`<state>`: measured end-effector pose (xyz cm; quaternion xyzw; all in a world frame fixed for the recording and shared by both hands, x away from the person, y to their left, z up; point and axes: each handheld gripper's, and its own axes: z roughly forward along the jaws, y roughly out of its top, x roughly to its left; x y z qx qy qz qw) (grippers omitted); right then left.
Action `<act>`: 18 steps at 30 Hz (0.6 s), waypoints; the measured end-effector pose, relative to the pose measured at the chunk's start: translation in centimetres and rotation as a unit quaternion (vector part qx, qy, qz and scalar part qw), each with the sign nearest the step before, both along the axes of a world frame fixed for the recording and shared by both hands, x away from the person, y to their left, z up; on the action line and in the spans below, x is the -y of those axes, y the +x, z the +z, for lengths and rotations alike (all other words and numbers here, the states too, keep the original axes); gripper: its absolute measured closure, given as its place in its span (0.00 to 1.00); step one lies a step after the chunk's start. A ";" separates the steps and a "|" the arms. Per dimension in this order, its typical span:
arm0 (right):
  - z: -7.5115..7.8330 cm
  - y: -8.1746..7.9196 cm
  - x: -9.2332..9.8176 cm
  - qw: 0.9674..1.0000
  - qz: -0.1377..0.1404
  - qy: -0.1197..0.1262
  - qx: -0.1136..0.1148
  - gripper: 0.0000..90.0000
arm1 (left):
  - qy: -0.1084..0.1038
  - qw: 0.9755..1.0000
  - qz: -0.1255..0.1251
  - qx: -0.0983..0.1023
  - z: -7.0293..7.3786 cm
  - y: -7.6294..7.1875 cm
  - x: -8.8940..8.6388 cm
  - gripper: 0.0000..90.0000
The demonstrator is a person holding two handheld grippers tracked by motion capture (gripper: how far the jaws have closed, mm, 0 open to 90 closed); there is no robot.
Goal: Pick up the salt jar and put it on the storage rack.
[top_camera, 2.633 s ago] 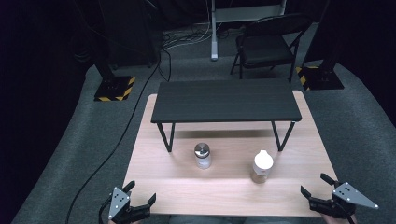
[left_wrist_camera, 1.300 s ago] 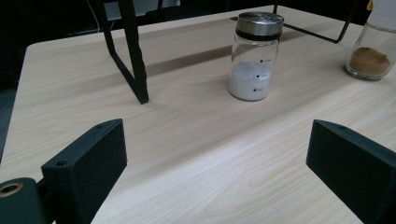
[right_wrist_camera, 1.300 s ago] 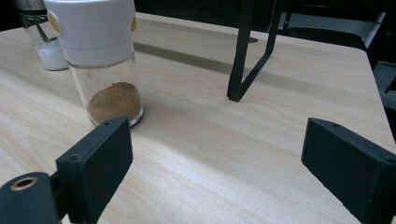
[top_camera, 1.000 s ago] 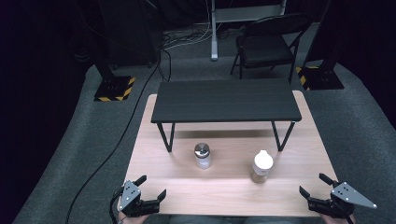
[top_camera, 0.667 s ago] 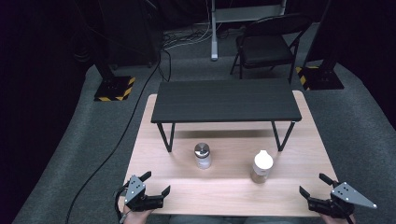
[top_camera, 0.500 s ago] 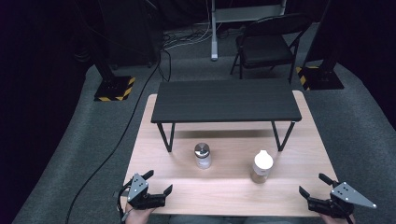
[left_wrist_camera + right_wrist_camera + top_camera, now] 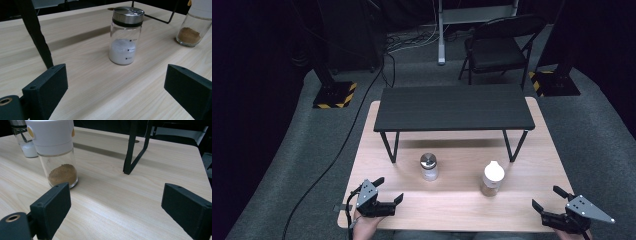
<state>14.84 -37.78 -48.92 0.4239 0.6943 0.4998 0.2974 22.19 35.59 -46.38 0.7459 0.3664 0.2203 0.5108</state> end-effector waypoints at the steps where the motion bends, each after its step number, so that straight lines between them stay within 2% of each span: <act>1: 0.0 0.0 0.0 1.000 0.000 -0.001 0.001 0.08 | -0.006 1.000 -0.001 0.000 -0.2 0.3 0.1 0.04; 5: 0.0 0.0 0.0 1.000 0.000 0.000 0.001 0.08 | -0.011 1.000 -0.003 0.001 -0.4 0.8 0.2 0.05; 10: 0.0 0.0 0.0 1.000 0.001 -0.001 0.002 0.08 | -0.001 1.000 -0.008 0.004 -0.6 1.9 1.3 0.05; 16: 0.0 0.0 0.0 1.000 0.001 -0.001 0.001 0.08 | -0.002 1.000 -0.010 0.003 -0.9 2.7 2.2 0.05; 18: 0.0 0.0 0.0 1.000 0.001 -0.001 0.001 0.08 | 0.004 1.000 -0.013 0.003 -0.9 3.1 2.6 0.05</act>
